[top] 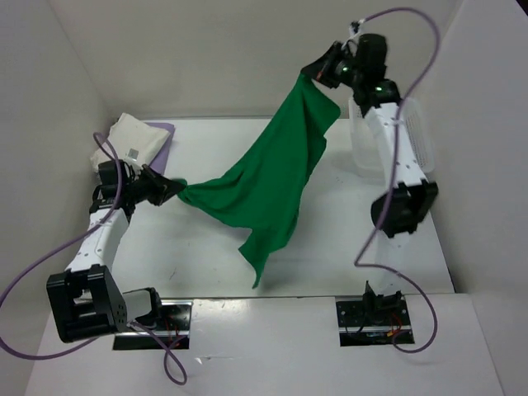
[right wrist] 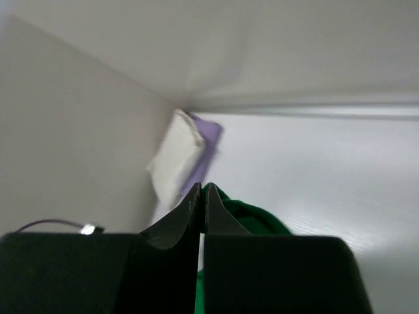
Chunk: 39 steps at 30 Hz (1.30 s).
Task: Fold and stack the t-shirts
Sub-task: Flatten out the tshirt
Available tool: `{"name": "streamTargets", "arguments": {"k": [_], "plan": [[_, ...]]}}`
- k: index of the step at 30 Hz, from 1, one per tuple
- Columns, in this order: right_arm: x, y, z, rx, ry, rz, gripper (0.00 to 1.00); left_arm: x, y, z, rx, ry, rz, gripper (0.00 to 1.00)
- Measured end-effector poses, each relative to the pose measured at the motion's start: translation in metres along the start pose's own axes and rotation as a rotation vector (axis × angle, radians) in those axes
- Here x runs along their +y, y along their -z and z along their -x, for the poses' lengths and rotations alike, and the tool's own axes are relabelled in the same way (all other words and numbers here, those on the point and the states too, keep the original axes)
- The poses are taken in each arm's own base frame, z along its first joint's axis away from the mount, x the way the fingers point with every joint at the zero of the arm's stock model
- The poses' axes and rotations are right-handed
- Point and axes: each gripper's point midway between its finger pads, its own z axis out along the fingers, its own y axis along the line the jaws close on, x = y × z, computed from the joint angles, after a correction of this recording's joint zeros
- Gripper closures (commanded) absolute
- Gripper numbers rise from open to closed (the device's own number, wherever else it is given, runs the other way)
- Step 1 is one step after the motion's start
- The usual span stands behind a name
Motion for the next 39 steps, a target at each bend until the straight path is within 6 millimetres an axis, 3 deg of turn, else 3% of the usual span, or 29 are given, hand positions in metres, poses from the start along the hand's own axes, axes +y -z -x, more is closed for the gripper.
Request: {"name": "streamTargets", "arguments": {"k": [3,6,7,8,10,11,13,16,18,20,21,23,25,26,27,30,34,39], "plan": [[-0.101,-0.073,-0.063,0.152,-0.086,-0.126,1.00,0.033,-0.013,-0.014,0.036,0.052,0.051,1.00],[-0.184,-0.120,-0.121,0.248,-0.143,-0.214,0.92,0.073,-0.026,-0.033,0.094,0.140,0.136,0.94],[-0.205,-0.124,-0.141,0.283,-0.170,-0.251,0.82,0.085,-0.028,-0.038,0.109,0.168,0.163,0.84],[-0.221,-0.125,-0.157,0.317,-0.195,-0.285,0.64,0.095,-0.031,-0.042,0.121,0.195,0.189,0.61],[-0.233,-0.122,-0.166,0.337,-0.220,-0.321,0.49,0.109,-0.032,-0.045,0.130,0.228,0.228,0.46],[-0.234,-0.121,-0.163,0.332,-0.220,-0.324,0.42,0.113,-0.031,-0.043,0.122,0.241,0.243,0.37],[-0.226,-0.116,-0.141,0.295,-0.196,-0.310,0.41,0.118,-0.027,-0.039,0.102,0.249,0.265,0.31],[-0.201,-0.095,-0.111,0.259,-0.160,-0.296,0.41,0.113,-0.016,-0.025,0.045,0.231,0.299,0.29],[-0.178,-0.065,-0.102,0.255,-0.156,-0.308,0.57,0.097,-0.008,-0.006,-0.020,0.167,0.299,0.28],[-0.154,-0.032,-0.113,0.240,-0.161,-0.303,0.78,0.081,-0.001,0.014,-0.085,0.101,0.283,0.23],[-0.140,-0.007,-0.132,0.263,-0.185,-0.311,0.98,0.075,0.001,0.022,-0.110,0.080,0.273,0.21],[-0.119,0.031,-0.172,0.294,-0.205,-0.306,1.00,0.078,0.002,0.027,-0.126,0.087,0.274,0.19],[-0.104,0.069,-0.230,0.379,-0.224,-0.314,0.99,0.093,0.000,0.024,-0.114,0.125,0.301,0.18],[-0.102,0.086,-0.262,0.437,-0.233,-0.324,0.95,0.103,-0.003,0.021,-0.098,0.152,0.321,0.18],[-0.099,0.101,-0.292,0.496,-0.243,-0.332,0.80,0.113,-0.005,0.019,-0.085,0.177,0.338,0.18],[-0.110,0.152,-0.372,0.656,-0.273,-0.406,0.54,0.131,-0.008,0.013,-0.052,0.261,0.362,0.18],[-0.119,0.210,-0.420,0.725,-0.313,-0.476,0.42,0.138,-0.012,0.011,-0.040,0.322,0.351,0.18],[-0.107,0.236,-0.464,0.806,-0.324,-0.465,0.41,0.140,-0.019,0.011,-0.026,0.384,0.328,0.18]]}}
